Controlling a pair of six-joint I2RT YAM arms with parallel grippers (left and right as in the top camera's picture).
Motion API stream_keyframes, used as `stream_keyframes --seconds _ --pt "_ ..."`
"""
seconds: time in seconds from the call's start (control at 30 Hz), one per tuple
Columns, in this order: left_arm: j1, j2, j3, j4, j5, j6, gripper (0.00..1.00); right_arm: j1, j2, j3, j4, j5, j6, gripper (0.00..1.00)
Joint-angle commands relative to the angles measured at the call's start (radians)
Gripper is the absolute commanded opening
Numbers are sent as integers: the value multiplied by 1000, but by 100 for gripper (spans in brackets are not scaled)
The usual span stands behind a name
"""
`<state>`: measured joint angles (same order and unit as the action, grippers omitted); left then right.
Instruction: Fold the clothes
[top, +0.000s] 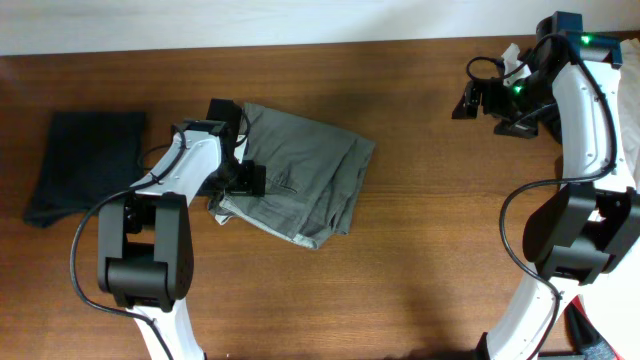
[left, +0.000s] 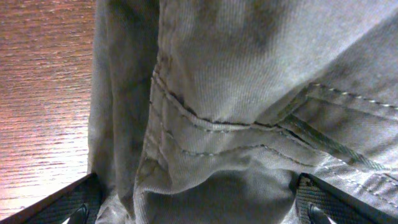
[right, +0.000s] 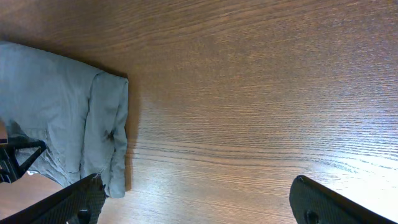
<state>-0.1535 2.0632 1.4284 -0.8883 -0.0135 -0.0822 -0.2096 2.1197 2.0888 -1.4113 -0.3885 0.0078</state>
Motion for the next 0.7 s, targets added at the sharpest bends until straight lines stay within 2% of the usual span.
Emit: stream_keyframes --seconds 0.0,0.1,0.13,0.23,0.33,0.4,0.57,0.63,0.67 --pt "0 50 -55 5 -34 -22 99 2 -15 6 -3 8 0 99" --pt "0 50 -56 5 -30 -37 94 2 -15 6 -3 8 0 99" --pt "0 50 -56 5 -30 -37 89 2 -15 6 -3 8 0 99" --pt "0 50 -56 1 -29 -37 72 2 -15 6 -3 8 0 99" --pt "0 50 -56 -6 -30 -37 47 2 -15 6 -3 8 0 99" --pt "0 50 -56 -8 -30 -37 38 2 -15 6 -3 8 0 99" --pt "1 50 -55 -9 -33 -37 40 2 -15 6 -3 8 0 99" --pt "2 50 -40 -6 -57 -36 54 2 -15 6 -3 8 0 99" --pt "2 50 -27 -13 -76 -36 57 2 -15 6 -3 8 0 99"
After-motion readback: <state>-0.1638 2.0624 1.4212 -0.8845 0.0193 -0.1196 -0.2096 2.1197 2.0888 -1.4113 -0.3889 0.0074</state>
